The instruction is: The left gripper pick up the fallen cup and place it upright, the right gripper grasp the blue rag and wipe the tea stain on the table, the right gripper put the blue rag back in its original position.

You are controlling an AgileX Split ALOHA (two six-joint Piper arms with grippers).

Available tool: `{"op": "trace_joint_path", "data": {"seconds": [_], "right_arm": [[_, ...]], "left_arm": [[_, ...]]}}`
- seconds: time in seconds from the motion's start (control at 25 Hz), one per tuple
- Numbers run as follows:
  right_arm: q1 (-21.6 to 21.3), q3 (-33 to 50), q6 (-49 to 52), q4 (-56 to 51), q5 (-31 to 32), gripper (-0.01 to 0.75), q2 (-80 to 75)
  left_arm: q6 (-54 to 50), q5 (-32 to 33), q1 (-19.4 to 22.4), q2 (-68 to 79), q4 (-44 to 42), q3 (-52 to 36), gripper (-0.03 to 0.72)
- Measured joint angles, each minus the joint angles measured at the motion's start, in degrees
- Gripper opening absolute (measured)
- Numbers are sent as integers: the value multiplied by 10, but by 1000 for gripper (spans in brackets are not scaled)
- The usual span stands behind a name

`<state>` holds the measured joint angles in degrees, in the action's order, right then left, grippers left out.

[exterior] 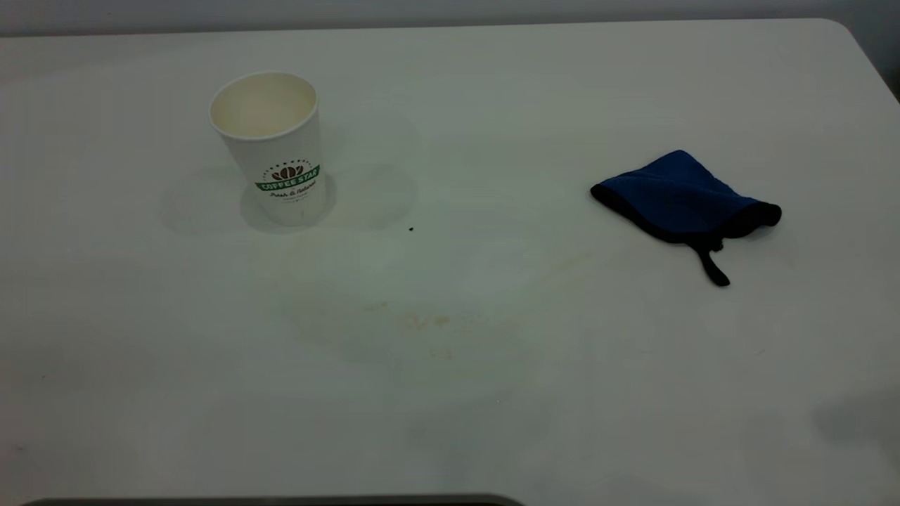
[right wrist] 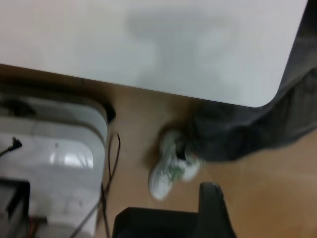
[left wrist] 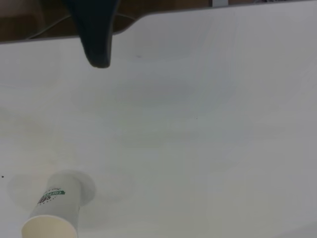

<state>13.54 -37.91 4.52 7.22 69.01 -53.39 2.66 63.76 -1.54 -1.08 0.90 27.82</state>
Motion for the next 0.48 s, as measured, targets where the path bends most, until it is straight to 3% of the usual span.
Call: {"op": "trace_joint_path", "data": {"seconds": [0.2, 0.48], "right_arm": [[-8, 78, 14, -32, -1, 546, 193], [-51, 108, 1, -38, -48, 546, 352]], "left_arm": [[0, 0, 0, 0, 0, 0, 523], [0, 0, 0, 0, 0, 0, 523]]}}
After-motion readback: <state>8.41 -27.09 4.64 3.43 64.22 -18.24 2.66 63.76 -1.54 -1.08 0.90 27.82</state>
